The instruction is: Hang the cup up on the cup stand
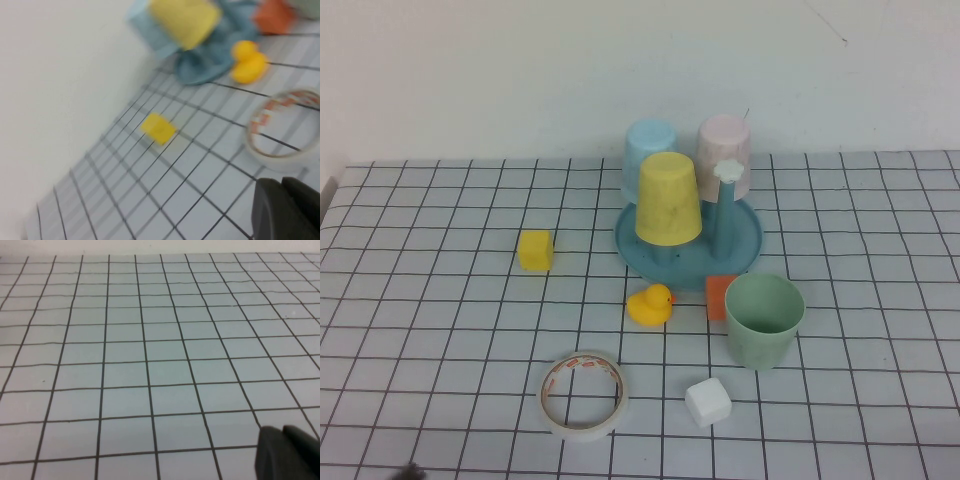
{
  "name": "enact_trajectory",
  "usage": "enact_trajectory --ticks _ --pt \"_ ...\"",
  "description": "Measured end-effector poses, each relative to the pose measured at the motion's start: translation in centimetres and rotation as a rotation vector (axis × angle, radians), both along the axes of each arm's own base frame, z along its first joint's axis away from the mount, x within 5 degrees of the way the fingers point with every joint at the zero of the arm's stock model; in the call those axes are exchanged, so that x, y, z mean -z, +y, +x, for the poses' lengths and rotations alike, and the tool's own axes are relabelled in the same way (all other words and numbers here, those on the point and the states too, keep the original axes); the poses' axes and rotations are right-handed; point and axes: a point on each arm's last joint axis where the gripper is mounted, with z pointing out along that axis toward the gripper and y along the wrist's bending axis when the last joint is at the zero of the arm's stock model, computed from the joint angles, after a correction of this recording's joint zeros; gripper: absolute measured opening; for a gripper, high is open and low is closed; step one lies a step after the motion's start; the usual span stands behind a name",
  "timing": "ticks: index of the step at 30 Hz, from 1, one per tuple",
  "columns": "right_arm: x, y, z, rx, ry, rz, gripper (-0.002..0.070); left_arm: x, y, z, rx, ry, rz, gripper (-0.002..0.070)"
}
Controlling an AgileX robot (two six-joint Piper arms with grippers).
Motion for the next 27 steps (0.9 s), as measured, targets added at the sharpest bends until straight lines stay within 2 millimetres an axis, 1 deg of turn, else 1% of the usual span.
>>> enact_trajectory --ticks 5,10,11,13,16,18,20,23,27 --pt "0.0 0.0 0.0 0.0 0.002 0.0 -0.0001 -0.5 1.6 0.7 -0.25 0.095 -0.401 -0.0002" --pt "0.0 0.0 0.0 0.0 0.002 0.0 -0.0001 -0.3 2.6 0.9 -0.412 0.195 -0.735 -0.0002" --pt "0.0 0.0 0.0 0.0 0.002 0.0 -0.0001 -0.2 2.8 0.9 -0.444 0.217 -0.79 -0.0002" --pt "0.0 0.0 0.0 0.0 0.002 0.0 -0.0001 0.0 3.0 0.9 -0.495 0.249 -0.845 -0.0002" --pt "0.0 0.0 0.0 0.0 0.002 0.0 -0.0001 0.3 3.3 0.8 -0.53 0.267 -0.836 -0.0002" --pt "0.0 0.0 0.0 0.0 0.002 0.0 -0.0001 0.4 3.3 0.8 -0.53 0.259 -0.78 -0.0002" --pt "0.0 0.0 0.0 0.0 0.002 0.0 -0.0001 0.4 3.3 0.8 -0.516 0.235 -0.683 -0.0002" --pt "0.0 0.0 0.0 0.0 0.002 0.0 -0.0001 0.3 3.3 0.7 -0.49 0.186 -0.585 -0.0002" --pt "0.0 0.0 0.0 0.0 0.002 0.0 -0.0001 -0.1 3.4 -0.1 -0.472 0.116 -0.554 -0.0002"
